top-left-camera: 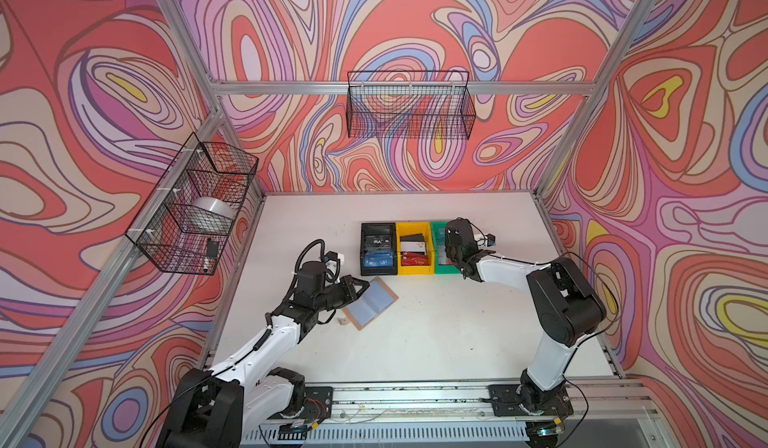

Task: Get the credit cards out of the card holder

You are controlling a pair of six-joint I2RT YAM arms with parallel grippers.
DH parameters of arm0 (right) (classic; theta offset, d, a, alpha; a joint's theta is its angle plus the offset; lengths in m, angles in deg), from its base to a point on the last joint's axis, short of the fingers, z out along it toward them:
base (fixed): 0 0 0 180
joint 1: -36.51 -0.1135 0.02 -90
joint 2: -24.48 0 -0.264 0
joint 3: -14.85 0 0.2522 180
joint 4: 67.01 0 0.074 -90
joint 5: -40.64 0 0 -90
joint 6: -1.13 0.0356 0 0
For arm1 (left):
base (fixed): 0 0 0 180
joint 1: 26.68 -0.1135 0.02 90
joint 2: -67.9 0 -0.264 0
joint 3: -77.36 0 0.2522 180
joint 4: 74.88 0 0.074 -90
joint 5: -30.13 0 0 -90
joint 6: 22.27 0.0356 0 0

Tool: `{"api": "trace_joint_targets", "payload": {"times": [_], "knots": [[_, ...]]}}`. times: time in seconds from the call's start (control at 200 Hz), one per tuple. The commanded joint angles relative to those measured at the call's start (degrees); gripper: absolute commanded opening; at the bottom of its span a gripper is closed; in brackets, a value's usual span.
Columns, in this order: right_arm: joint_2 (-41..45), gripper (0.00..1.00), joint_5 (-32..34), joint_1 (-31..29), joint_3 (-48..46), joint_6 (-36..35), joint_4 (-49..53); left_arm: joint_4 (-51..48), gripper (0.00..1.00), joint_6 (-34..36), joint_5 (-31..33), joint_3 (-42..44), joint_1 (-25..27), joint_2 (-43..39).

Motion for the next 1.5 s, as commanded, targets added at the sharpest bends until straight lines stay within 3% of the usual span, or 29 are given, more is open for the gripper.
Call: {"api": "trace_joint_targets", "payload": {"times": [0.0, 1.182, 1.497], "knots": [[-1.76, 0.00, 1.13, 0.68, 0.82, 0.25, -0.69, -1.22, 0.15, 1.10, 0.67, -1.21, 0.15, -0.29], [-8.12, 0.01, -4.40, 1.64, 4.67, 1.04, -2.13, -1.96, 0.15, 0.05, 1.80, 0.21, -0.37, -2.20], [-8.47, 0.10, -6.05, 2.01, 5.08, 0.51, -2.76, -2.48, 0.15, 0.22, 1.72, 0.27, -0.63, -2.65]]}}
